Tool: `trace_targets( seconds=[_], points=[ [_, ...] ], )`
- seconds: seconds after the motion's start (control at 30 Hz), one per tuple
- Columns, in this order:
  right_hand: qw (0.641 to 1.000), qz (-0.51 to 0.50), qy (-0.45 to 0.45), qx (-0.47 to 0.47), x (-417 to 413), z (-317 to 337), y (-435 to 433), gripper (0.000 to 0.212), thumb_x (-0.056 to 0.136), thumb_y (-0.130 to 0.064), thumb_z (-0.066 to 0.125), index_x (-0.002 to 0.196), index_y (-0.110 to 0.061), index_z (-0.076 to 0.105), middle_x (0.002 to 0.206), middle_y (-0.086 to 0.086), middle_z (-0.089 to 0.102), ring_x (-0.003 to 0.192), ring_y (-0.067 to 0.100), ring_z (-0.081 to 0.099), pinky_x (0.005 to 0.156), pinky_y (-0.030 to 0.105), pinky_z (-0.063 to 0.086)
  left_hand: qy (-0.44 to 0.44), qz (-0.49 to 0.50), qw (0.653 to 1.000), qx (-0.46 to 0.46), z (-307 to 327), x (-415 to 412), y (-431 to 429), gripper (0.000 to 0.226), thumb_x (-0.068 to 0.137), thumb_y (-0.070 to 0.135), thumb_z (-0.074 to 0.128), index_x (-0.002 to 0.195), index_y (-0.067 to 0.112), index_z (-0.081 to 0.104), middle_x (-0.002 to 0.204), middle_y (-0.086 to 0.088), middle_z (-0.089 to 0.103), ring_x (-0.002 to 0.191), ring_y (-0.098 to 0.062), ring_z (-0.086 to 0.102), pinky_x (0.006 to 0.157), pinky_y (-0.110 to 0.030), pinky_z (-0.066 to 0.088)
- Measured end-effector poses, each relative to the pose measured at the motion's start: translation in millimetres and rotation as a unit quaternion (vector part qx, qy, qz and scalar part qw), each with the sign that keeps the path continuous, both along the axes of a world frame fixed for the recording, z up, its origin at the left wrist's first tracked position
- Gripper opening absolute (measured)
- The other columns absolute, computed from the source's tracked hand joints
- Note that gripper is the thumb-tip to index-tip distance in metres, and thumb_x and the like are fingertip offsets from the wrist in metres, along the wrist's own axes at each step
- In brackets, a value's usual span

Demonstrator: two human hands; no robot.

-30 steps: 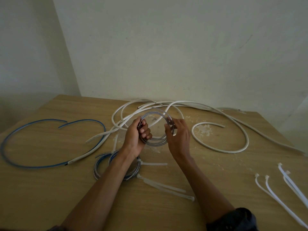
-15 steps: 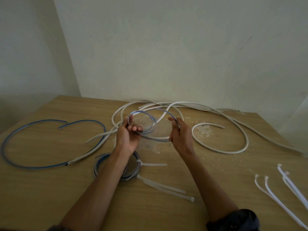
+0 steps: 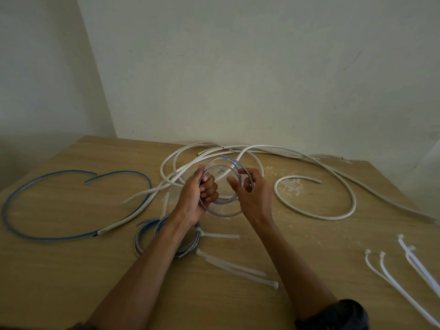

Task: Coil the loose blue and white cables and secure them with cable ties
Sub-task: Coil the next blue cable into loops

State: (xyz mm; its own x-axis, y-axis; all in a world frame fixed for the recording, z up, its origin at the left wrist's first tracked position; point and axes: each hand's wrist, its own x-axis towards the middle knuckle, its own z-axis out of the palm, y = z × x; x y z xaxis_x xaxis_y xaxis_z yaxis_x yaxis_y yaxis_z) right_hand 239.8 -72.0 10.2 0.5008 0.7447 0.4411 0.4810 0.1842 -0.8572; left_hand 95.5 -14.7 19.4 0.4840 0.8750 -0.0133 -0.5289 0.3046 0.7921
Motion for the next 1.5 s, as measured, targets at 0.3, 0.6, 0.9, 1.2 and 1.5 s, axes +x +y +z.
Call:
trace_targets(
  seconds=[0.3, 0.6, 0.9, 1.2, 1.5],
  points=[
    [0.992, 0.000, -0.122, 0.037, 9, -2, 3, 0.025, 0.099, -0.014, 0.063, 0.123, -0.019, 0.071, 0.102, -0.005, 0.068, 0.081, 0.000, 0.061, 0.066, 0.012, 0.043, 0.049, -0.018, 0.998, 0.032, 3, -1, -4, 0.046, 0.108, 0.038, 0.038, 0.073, 0.013, 0.056, 0.057, -0.001, 0.043, 0.050, -0.014, 0.040, 0.053, -0.028, 0.040],
    [0.976, -0.020, -0.216, 0.026, 13, 4, -2, 0.022, 0.100, -0.014, 0.063, 0.118, -0.018, 0.074, 0.100, -0.007, 0.058, 0.077, 0.000, 0.050, 0.066, 0.012, 0.040, 0.102, 0.009, 0.994, 0.039, -1, 0, -3, 0.039, 0.108, 0.036, 0.039, 0.087, 0.011, 0.060, 0.054, 0.002, 0.042, 0.046, -0.012, 0.037, 0.049, -0.027, 0.039],
    [0.997, 0.007, -0.004, 0.078, 18, 20, -3, 0.022, 0.104, -0.019, 0.056, 0.118, -0.016, 0.073, 0.088, -0.010, 0.068, 0.074, -0.003, 0.057, 0.065, 0.010, 0.043, 0.134, 0.075, 0.988, 0.015, -4, -5, 7, 0.044, 0.109, 0.034, 0.038, 0.067, 0.020, 0.040, 0.053, 0.005, 0.024, 0.044, -0.010, 0.023, 0.044, -0.025, 0.027],
    [0.972, 0.142, 0.164, -0.092, 15, 9, -6, 0.037, 0.091, -0.032, 0.075, 0.118, -0.010, 0.061, 0.093, 0.006, 0.074, 0.082, 0.018, 0.073, 0.071, 0.027, 0.058, -0.035, 0.146, 0.982, -0.116, -5, -12, 20, 0.045, 0.109, 0.033, 0.034, 0.066, 0.021, 0.039, 0.048, 0.008, 0.022, 0.039, -0.008, 0.019, 0.037, -0.022, 0.022],
    [0.993, 0.094, 0.071, 0.006, -1, 6, -3, 0.016, 0.094, -0.025, 0.072, 0.106, -0.015, 0.072, 0.086, -0.002, 0.072, 0.078, 0.011, 0.067, 0.073, 0.024, 0.057, 0.018, 0.081, 0.995, -0.050, -2, 1, 2, 0.046, 0.109, 0.037, 0.036, 0.067, 0.019, 0.041, 0.051, 0.007, 0.022, 0.041, -0.008, 0.020, 0.040, -0.022, 0.026]
  ],
)
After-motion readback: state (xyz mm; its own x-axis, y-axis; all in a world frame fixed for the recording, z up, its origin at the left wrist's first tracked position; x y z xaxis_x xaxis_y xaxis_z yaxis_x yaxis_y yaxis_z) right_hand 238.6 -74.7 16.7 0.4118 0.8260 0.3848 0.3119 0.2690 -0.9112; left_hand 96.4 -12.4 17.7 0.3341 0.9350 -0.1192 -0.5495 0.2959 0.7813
